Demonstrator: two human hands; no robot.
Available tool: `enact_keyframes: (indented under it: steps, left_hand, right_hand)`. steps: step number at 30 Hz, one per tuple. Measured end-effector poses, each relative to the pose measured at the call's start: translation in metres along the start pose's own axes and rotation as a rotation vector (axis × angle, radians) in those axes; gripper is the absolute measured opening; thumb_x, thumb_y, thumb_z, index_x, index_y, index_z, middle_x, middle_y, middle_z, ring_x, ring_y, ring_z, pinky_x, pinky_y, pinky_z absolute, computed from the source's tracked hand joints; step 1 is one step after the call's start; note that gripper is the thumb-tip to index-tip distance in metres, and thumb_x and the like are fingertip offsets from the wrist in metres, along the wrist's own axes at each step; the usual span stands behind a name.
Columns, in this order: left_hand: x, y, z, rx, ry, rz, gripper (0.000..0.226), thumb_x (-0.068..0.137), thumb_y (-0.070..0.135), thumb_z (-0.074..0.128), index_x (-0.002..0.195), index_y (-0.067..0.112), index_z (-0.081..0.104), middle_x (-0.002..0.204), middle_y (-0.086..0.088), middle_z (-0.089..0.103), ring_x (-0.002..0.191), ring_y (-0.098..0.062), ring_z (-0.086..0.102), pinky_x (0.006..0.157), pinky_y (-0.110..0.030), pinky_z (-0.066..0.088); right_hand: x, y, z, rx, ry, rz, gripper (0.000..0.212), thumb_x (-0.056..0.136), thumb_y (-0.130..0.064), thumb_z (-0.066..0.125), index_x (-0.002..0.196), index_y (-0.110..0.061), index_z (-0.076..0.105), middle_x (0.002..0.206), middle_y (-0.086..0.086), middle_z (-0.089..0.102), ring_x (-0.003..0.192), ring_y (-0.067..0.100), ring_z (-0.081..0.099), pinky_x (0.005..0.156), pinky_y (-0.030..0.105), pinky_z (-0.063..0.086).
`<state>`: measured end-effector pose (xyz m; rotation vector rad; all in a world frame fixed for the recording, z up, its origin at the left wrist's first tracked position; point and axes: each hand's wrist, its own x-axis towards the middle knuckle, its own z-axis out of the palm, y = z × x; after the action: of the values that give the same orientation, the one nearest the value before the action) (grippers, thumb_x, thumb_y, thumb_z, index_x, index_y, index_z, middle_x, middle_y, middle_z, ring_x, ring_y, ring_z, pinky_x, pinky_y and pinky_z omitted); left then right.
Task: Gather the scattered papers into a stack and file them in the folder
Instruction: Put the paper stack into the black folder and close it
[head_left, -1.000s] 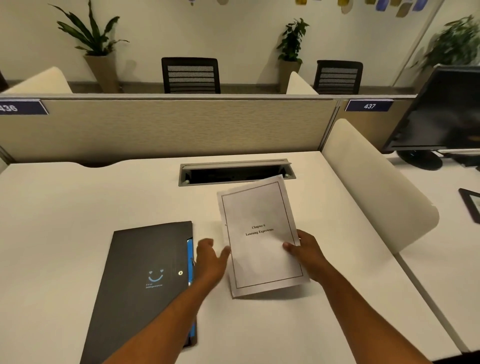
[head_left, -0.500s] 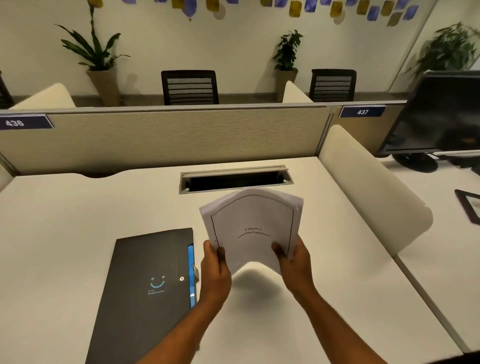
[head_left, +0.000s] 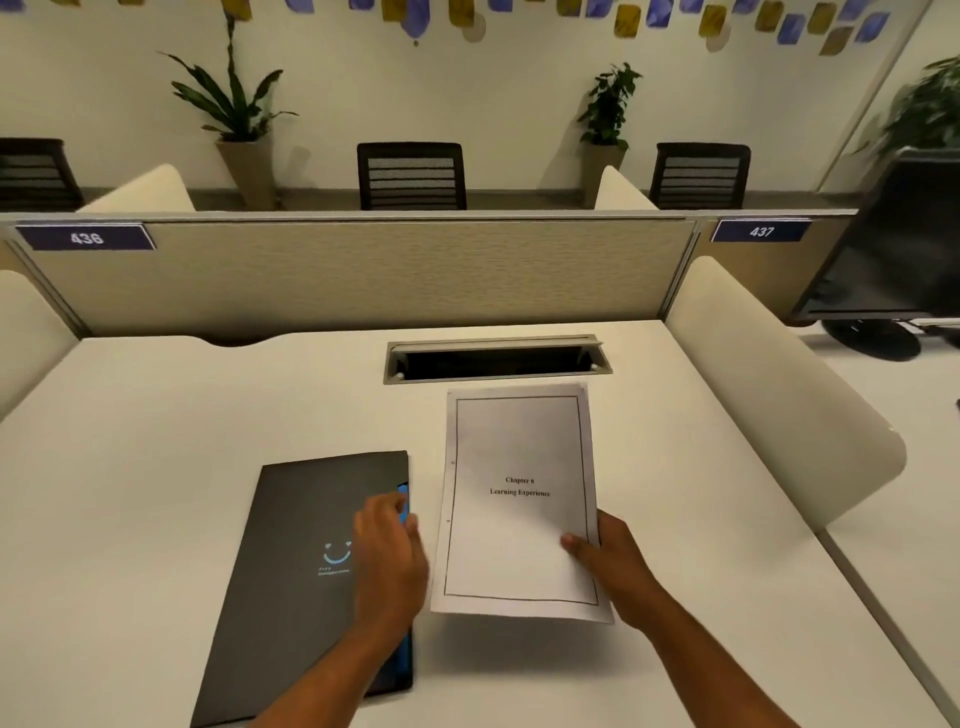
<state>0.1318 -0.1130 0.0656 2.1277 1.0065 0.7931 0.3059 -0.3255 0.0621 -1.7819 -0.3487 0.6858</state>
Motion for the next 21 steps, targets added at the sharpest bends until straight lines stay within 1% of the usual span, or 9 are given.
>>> enact_keyframes:
  steps: [2,4,7,10,12,14,16,18,21]
  left_hand:
    - [-0.005,-0.022,-0.010,0.068,-0.003,-0.062,0.018,0.093,0.013,0.053,0.111,0.013,0.053,0.107,-0.001,0.053,0.100,-0.015,0.046,0.083,-0.028,0.040]
    - [-0.011,-0.041,-0.014,0.211,-0.157,-0.003,0.027,0.090,0.017,0.059,0.117,0.016,0.054,0.116,-0.001,0.055,0.109,-0.018,0.047,0.090,-0.031,0.045]
    - [-0.022,-0.068,-0.013,0.432,-0.488,0.170,0.073,0.072,0.035,0.077,0.135,0.023,0.044,0.134,0.002,0.047,0.125,-0.023,0.045,0.095,-0.039,0.051]
    - [-0.024,-0.085,-0.005,0.660,-0.635,0.231,0.106,0.036,0.060,0.082,0.126,0.019,0.046,0.127,-0.005,0.045,0.120,-0.033,0.044,0.093,-0.060,0.048]
    - [-0.021,-0.078,-0.009,0.771,-0.653,0.249,0.103,0.044,0.071,0.069,0.127,0.016,0.043,0.128,-0.010,0.049,0.123,-0.033,0.035,0.112,-0.059,0.019]
    - [-0.020,-0.074,-0.010,0.731,-0.662,0.221,0.095,0.072,0.063,0.057,0.146,0.014,0.026,0.149,-0.013,0.031,0.140,-0.032,0.010,0.116,-0.046,-0.011]
    - [-0.020,-0.069,-0.011,0.681,-0.730,0.158,0.089,0.080,0.056,0.056,0.152,0.025,0.013,0.159,-0.004,0.008,0.146,-0.031,-0.004,0.114,-0.054,-0.010]
    - [-0.021,-0.071,-0.015,0.623,-0.705,0.188,0.072,0.085,0.051,0.055,0.148,0.038,0.023,0.160,0.006,0.006,0.148,-0.029,-0.001,0.116,-0.058,0.001]
    - [-0.018,-0.068,-0.024,0.537,-0.680,0.127,0.058,0.088,0.048,0.056,0.142,0.045,0.035,0.160,0.011,0.009,0.149,-0.025,0.003,0.119,-0.051,0.014]
  right_hand:
    - [-0.003,0.005,0.003,0.050,-0.019,0.049,0.027,0.095,-0.001,0.064,0.116,-0.016,0.070,0.108,0.001,0.078,0.101,0.020,0.074,0.089,0.036,0.059]
    - [-0.006,0.007,0.009,0.089,-0.047,0.087,0.028,0.094,0.000,0.064,0.118,-0.012,0.069,0.107,0.003,0.079,0.099,0.021,0.075,0.090,0.038,0.060]
    - [-0.008,-0.001,0.022,0.100,-0.130,0.087,0.028,0.094,-0.003,0.065,0.121,-0.013,0.068,0.111,0.003,0.078,0.103,0.023,0.074,0.094,0.041,0.059]
    - [-0.008,-0.013,0.035,0.048,-0.203,0.057,0.028,0.095,-0.005,0.066,0.120,-0.017,0.069,0.113,0.002,0.078,0.104,0.022,0.074,0.093,0.040,0.058]
    - [-0.006,-0.019,0.042,-0.016,-0.231,0.038,0.029,0.094,-0.006,0.066,0.119,-0.020,0.069,0.111,0.000,0.078,0.102,0.020,0.074,0.091,0.038,0.059]
    - [-0.003,-0.021,0.047,-0.128,-0.227,0.037,0.029,0.092,-0.008,0.065,0.116,-0.022,0.071,0.107,-0.001,0.078,0.098,0.019,0.074,0.086,0.035,0.061]
    - [0.001,-0.017,0.048,-0.257,-0.197,0.049,0.026,0.089,-0.011,0.064,0.111,-0.022,0.071,0.102,-0.003,0.076,0.090,0.016,0.072,0.075,0.027,0.059]
    - [0.002,-0.013,0.045,-0.344,-0.151,0.067,0.023,0.088,-0.011,0.064,0.109,-0.021,0.069,0.100,-0.001,0.073,0.084,0.013,0.068,0.066,0.020,0.052]
    - [0.004,-0.008,0.039,-0.402,-0.098,0.086,0.027,0.088,-0.010,0.064,0.113,-0.019,0.070,0.102,0.000,0.072,0.088,0.014,0.068,0.064,0.020,0.050]
